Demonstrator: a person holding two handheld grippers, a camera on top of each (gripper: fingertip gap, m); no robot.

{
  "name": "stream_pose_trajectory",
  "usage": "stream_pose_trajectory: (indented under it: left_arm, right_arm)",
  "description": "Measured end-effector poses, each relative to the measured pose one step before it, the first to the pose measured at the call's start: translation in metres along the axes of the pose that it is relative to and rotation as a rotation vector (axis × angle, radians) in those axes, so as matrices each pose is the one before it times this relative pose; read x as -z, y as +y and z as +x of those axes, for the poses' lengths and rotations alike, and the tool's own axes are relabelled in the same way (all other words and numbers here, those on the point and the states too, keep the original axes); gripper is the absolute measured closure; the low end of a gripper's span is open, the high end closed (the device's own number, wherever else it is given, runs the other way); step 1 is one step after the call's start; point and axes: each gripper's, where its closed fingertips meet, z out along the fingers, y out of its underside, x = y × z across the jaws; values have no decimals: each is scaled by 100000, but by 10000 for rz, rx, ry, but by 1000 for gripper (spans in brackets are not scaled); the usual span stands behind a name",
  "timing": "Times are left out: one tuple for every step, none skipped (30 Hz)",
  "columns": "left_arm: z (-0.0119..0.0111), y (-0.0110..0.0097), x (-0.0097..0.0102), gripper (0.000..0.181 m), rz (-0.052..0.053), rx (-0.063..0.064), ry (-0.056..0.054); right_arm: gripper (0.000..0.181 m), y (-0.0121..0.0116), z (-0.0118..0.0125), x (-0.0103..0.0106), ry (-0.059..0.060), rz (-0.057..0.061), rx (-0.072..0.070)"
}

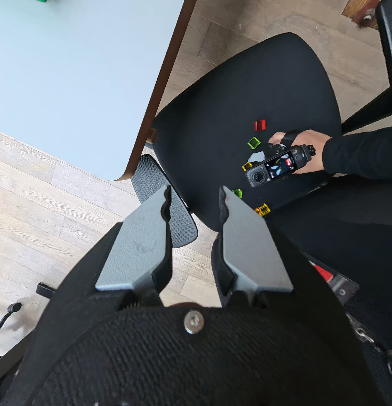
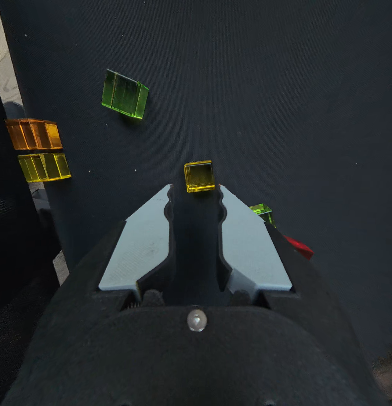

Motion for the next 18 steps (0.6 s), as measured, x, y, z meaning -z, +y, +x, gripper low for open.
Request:
stream_pose_trajectory:
  left_arm:
    - [12, -59, 67, 141, 26, -30, -27]
    - [62, -129, 99, 141, 52, -4, 6]
    - [80, -157, 86, 141, 51, 3, 18]
    - [56, -132, 43, 141, 40, -6, 1]
    - [45, -32, 3, 141, 6, -23, -8]
    - [63, 54, -41, 141, -32, -35, -2]
    - [38, 118, -67, 142, -52, -25, -12]
    - [51, 116, -70, 142, -45, -15, 0]
    - [59, 76, -57, 142, -32, -11, 12]
    - [21, 30, -36, 142, -26, -3, -5]
    - [31, -32, 1, 142, -4, -3, -1]
    - [45, -76, 14, 142, 20, -8, 7]
    - [41, -48, 15, 143, 16, -10, 6]
    - [59, -2, -4, 142, -5, -17, 6]
    - [60, 49, -23, 142, -23, -24, 1]
    - [39, 70, -36, 142, -27, -25, -6]
    - [41, 66, -39, 142, -24, -16, -9]
    - [42, 45, -28, 142, -22, -15, 5]
  right_arm:
    - [145, 165, -37, -153, 13, 22, 8]
    - [145, 134, -87, -138, -3, 18, 5]
    - [144, 77, -74, -113, 19, 24, 24]
    - [144, 33, -65, -88, 24, 38, 26]
    - [144, -11, -86, -59, 9, 35, 0]
    - [144, -5, -56, -54, 14, 19, -3]
    - [144, 7, 10, -50, 37, 9, 5]
    - [145, 14, 19, -69, 35, 6, -16]
    - [145, 6, 0, -55, 9, 15, -36]
    - [145, -9, -6, -73, -4, 22, -25]
    - [145, -22, 24, -64, 19, 17, 3]
    - [146, -14, 44, -90, 29, 8, 18]
    - [146, -7, 8, -94, 12, -3, 25]
    - [148, -6, 11, -112, 18, -8, 44]
    - [150, 2, 13, -106, 27, -12, 68]
    - [152, 3, 31, -99, 48, -26, 84]
    - [153, -28, 36, -79, 59, -16, 78]
    - [156, -76, -31, -61, 15, 15, 53]
